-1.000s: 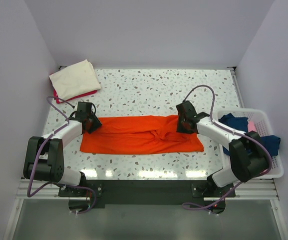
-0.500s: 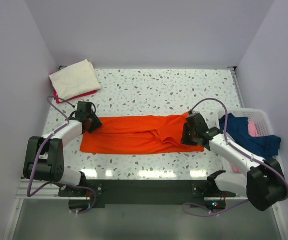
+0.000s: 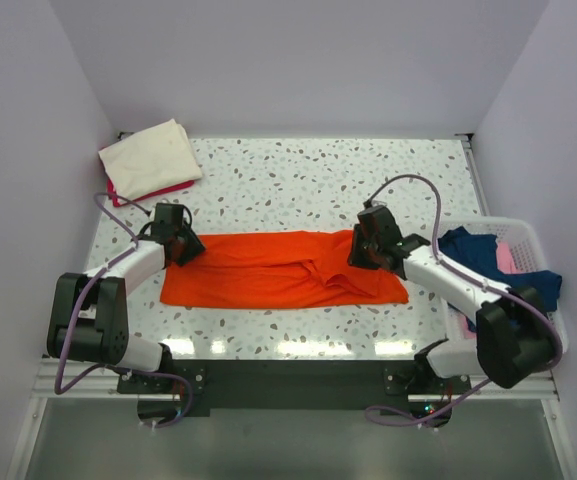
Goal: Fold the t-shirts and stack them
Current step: Fold the tshirt
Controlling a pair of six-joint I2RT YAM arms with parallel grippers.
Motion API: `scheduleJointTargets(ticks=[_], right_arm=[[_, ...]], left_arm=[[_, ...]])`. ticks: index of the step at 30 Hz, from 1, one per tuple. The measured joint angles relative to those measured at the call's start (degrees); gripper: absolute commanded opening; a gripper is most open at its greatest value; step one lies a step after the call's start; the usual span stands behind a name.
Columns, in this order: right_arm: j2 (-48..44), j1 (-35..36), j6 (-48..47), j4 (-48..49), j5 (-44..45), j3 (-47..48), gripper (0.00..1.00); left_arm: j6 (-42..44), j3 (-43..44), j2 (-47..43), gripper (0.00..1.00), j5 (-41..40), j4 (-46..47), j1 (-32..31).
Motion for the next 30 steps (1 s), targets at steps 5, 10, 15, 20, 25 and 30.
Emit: scheduleJointTargets(ticks=[5,10,15,20,25,30], right_arm=[[5.14,5.42,0.92,2.01,1.42,0.85,0.28],[5.35,11.43,3.34,3.89,1.40,-2.05,0.29],[6.34,12.28,5.29,5.14,1.53,-5.44,0.29],[6.80,12.28,5.62,5.90,1.55,-5.25,0.29],[5.64,12.28,5.62,3.89,1.73,-4.79,0.31],[-0.55,12.28,5.62,0.09,2.45,-3.96,0.35]], left_arm=[[0.02,0.20,0.00,0.41,0.09,0.00,0.00],[0.04,0.44,-0.02,0.41,0.07,0.02,0.00],[0.04,0.44,-0.02,0.41,0.09,0.02,0.00],[0.07,0.44,-0.02,0.45,0.20,0.04,0.00],[0.15,0.52,-0.83,0.48,0.20,-0.33,0.00],[0.46,0.63,-4.13,0.48,-0.52,-1.40,0.00]])
